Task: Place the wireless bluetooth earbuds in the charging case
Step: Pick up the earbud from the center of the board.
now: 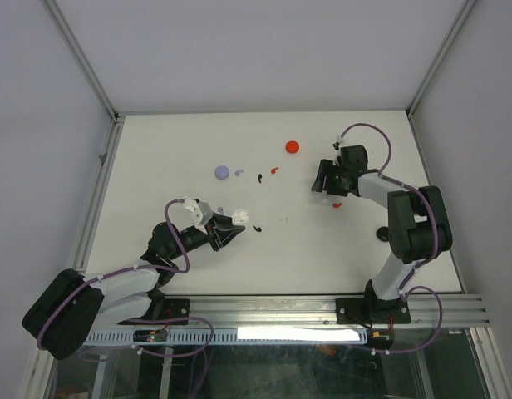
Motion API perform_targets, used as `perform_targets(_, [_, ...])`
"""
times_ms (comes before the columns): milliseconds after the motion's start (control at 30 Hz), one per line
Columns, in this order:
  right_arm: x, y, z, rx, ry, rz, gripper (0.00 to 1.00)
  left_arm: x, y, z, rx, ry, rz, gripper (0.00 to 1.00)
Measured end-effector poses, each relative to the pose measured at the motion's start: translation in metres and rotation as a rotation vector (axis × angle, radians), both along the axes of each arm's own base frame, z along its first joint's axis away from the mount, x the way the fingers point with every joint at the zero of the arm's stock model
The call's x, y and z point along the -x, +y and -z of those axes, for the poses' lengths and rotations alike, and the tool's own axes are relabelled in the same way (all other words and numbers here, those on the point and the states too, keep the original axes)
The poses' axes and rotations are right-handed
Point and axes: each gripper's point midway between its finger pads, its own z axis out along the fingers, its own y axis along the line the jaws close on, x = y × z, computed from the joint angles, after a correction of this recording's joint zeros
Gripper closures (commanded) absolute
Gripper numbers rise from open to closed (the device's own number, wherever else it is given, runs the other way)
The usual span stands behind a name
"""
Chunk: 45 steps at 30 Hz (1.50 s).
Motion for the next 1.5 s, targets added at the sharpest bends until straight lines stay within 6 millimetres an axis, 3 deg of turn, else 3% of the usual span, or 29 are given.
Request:
perform_targets(400, [0.007, -0.003, 0.004, -0.008, 0.039, 0.003, 0.39, 0.003, -0.002, 0.001, -0.005, 0.003, 0.022, 1.0])
perform_targets(767, [0.045, -0.005, 0.004, -0.019, 0.116, -0.003, 0.4, 0.004, -0.002, 0.001, -0.006, 0.004, 0.025, 1.0])
perform_targets(1000, [0.051, -0.01, 0.005, 0.024, 0.132, 0.008, 0.43, 0.005, -0.003, 0.001, -0.007, 0.005, 0.035, 1.0])
perform_targets(1167, [0.048, -0.011, 0.001, 0.111, 0.122, 0.011, 0.47, 0.006, -0.003, 0.001, -0.008, 0.005, 0.041, 1.0])
perform_targets(1333, [0.03, -0.004, -0.011, 0.191, 0.067, -0.007, 0.52, 0.006, -0.003, 0.001, -0.008, 0.005, 0.041, 1.0])
perform_targets(1500, [0.022, -0.004, -0.01, 0.254, 0.067, -0.013, 0.56, 0.006, -0.003, 0.001, -0.008, 0.005, 0.041, 1.0])
